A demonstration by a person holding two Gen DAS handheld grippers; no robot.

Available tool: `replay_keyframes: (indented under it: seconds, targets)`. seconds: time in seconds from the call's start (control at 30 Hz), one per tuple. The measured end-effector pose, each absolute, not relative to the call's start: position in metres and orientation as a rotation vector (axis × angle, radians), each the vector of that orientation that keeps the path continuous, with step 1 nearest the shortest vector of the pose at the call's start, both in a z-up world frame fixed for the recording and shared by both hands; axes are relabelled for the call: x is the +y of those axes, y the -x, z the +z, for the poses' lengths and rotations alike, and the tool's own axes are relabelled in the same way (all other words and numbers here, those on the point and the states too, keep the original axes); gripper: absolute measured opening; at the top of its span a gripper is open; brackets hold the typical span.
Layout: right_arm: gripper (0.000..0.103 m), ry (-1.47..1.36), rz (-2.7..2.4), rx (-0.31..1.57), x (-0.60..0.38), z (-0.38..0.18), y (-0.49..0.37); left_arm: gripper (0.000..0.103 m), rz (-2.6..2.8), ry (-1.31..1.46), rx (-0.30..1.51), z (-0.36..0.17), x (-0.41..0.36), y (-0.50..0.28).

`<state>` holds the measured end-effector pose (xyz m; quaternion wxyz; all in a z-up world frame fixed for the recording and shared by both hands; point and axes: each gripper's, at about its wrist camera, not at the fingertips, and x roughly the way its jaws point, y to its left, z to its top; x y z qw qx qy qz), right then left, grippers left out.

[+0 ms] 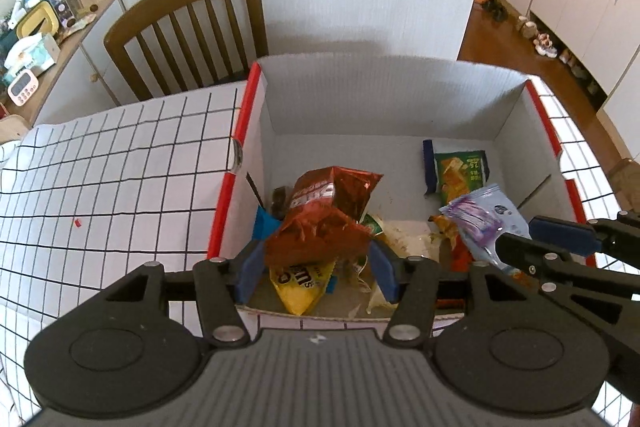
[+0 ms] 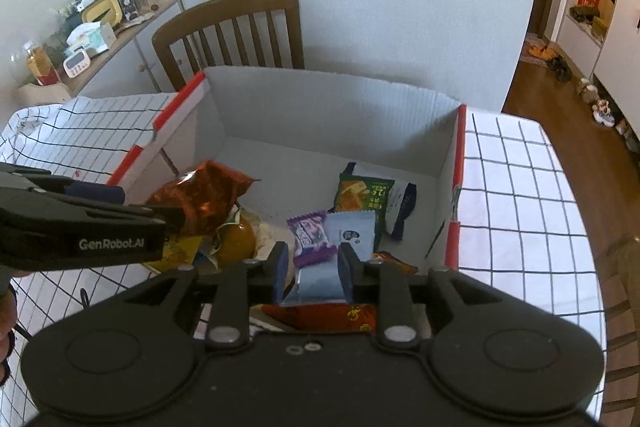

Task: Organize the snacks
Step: 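Open both grippers to release the Oreo bag and purple bar in the box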

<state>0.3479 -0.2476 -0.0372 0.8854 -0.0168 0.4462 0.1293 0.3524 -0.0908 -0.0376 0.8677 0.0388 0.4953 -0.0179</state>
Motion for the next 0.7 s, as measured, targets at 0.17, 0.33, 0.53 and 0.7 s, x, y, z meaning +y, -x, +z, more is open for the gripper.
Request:
replay_keyframes:
  seconds: [0.17,0.33,0.53,0.7]
  targets:
    - [0.036,0.021,0.289,0.894,-0.25,-0.024,-0.335,0.058,-0.048,-0.075,1.003,-0.024,-0.09,-0.338]
    - [0.079,-0.002,0.301,0.842,-0.254,-0.01,-0.319,0.062,-0.063,-0.064,0.966,-0.01,-0.087,-0.321]
    - [0.084,-0.024,0.315,0.802,-0.259,0.004,-0.301,0.069,-0.085,-0.053,0.901,0.009,-0.086,-0.297]
    - [0.09,-0.046,0.323,0.768,-0.265,0.013,-0.284,0.08,-0.103,-0.042,0.844,0.024,-0.083,-0.275]
